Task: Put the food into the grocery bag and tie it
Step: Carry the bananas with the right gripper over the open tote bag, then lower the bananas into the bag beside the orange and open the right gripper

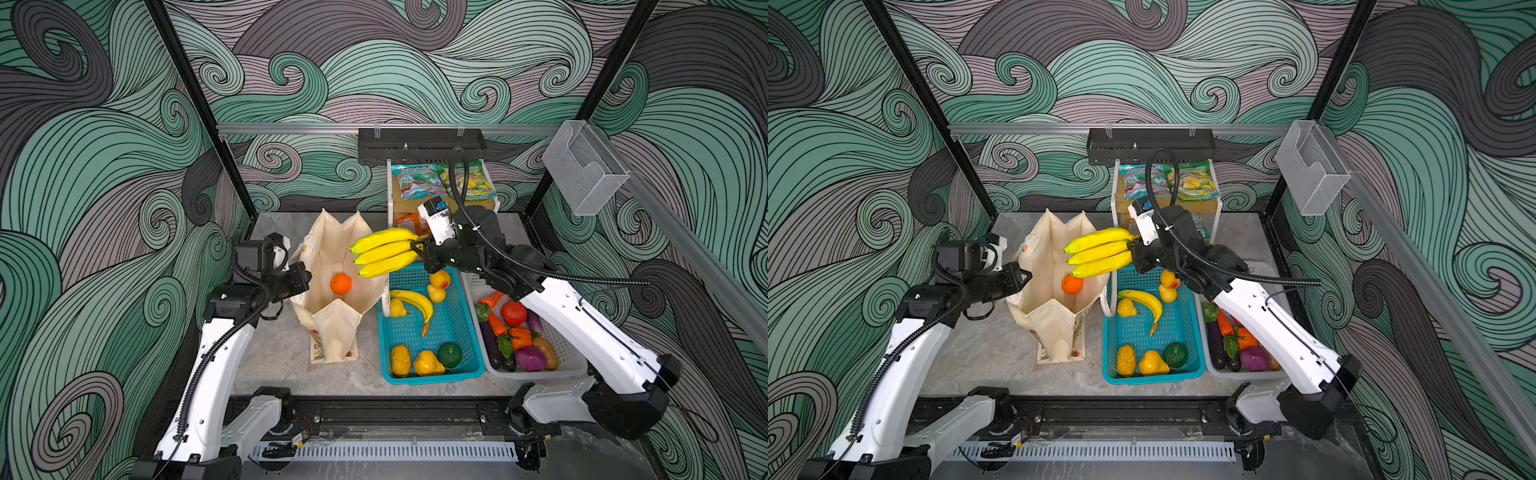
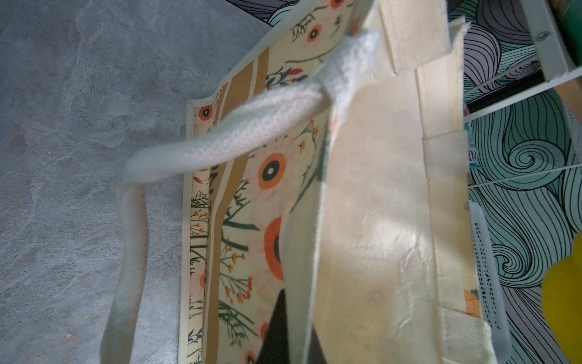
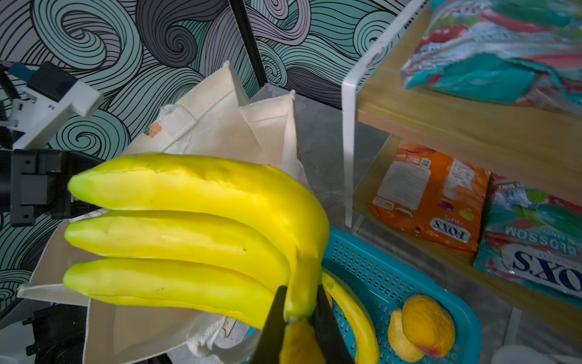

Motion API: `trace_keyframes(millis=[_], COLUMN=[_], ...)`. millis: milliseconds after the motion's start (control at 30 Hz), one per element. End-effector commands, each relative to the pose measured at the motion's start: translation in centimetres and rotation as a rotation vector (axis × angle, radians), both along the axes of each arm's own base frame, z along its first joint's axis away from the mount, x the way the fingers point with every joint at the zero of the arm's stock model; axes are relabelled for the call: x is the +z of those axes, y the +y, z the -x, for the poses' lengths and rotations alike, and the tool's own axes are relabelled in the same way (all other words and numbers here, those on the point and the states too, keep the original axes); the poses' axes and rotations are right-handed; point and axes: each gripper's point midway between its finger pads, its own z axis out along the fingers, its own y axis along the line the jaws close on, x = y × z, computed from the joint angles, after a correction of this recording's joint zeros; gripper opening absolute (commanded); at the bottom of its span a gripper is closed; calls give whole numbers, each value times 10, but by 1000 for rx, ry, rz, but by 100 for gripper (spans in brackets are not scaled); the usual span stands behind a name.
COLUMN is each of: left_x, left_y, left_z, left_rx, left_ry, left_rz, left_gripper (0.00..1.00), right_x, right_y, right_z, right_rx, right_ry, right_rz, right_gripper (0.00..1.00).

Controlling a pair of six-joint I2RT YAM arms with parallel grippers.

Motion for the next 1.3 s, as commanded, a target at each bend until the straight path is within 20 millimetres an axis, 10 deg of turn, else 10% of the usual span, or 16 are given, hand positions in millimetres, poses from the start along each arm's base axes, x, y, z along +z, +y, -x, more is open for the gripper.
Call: trace_keyframes(millis=[0,500,1267], left_x=[18,21,27], left_y=[-10,-9,-22], left_z=[-6,-6,-5], left_rx=[-49,-39,-84], left_ry=[-63,-67,-91], left_rz=[22,23,75], left_gripper=[0,0,0], right_x=[-10,-98,-210], right_y=[24,75,133], right_z=[0,-5,-6], right_rx=[82,216,300], right_ry=[-9,25,258], right_rz=[84,463,551], right_gripper=[0,0,0])
